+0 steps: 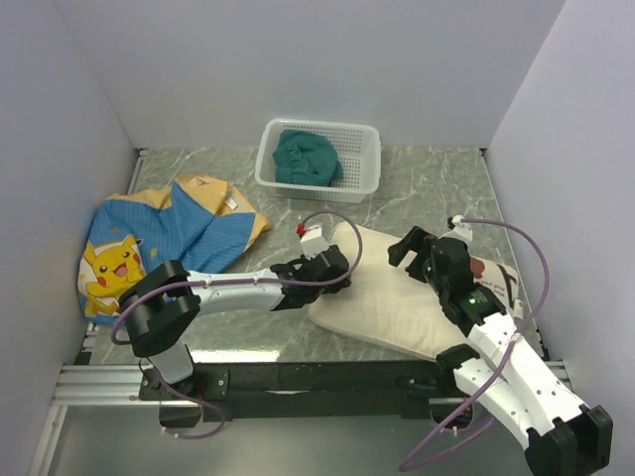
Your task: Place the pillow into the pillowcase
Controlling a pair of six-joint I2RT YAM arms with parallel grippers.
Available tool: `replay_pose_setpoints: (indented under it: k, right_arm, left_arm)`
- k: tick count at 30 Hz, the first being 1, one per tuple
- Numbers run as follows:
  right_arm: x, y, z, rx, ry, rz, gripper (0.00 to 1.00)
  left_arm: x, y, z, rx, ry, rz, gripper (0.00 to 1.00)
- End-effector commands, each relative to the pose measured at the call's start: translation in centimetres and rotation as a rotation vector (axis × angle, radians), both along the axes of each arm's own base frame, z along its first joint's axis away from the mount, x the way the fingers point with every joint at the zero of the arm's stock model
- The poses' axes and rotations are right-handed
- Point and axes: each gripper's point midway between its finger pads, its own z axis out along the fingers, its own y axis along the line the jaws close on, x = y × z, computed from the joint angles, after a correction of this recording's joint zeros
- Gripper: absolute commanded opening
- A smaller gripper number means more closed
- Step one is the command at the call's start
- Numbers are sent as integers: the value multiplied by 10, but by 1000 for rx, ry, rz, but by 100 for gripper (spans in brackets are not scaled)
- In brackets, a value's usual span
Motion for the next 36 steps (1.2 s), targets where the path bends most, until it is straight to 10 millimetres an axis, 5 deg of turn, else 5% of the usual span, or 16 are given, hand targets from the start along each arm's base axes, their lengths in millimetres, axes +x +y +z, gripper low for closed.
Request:
replay_pose_setpoints:
  k: [1, 9, 17, 20, 23, 25, 26, 28, 29, 32, 36]
  right_arm:
    - [5, 1, 17, -10, -33, 6, 100]
    - [-12, 1, -9, 39, 34, -5, 100]
    - [-20, -15, -69, 45, 132, -127, 100]
    - [-7, -27, -65, 15, 150, -159, 100]
    - [4, -24, -43, 14, 121, -127, 100]
    - [7, -19, -23, 23, 78, -101, 100]
    - [8, -17, -18, 25, 67, -93, 99]
    - [8, -17, -4, 19, 43, -91, 98]
    - [8, -16, 1, 17, 38, -83, 98]
    - [4, -11, 19, 32, 8, -59, 95]
    - [2, 8, 49, 61, -54, 12, 93]
  left_arm:
    - [-19, -50, 21, -126, 3, -154, 53]
    - [-52, -62, 7, -171, 49, -255, 55]
    - [-100, -100, -15, -204, 97, -406, 47]
    - [-101, -113, -5, -223, 78, -432, 48]
    - [-93, -104, 13, -197, 43, -385, 64]
    - [-78, -74, 12, -125, 23, -265, 81]
    - [-72, -61, 32, -144, 3, -218, 86]
    - [-55, -11, 26, -56, 12, -54, 95]
    - [-49, 6, 47, -81, -12, -3, 98]
    - [-29, 72, 64, -17, -59, 185, 99]
    - [13, 171, 61, 127, -77, 427, 100]
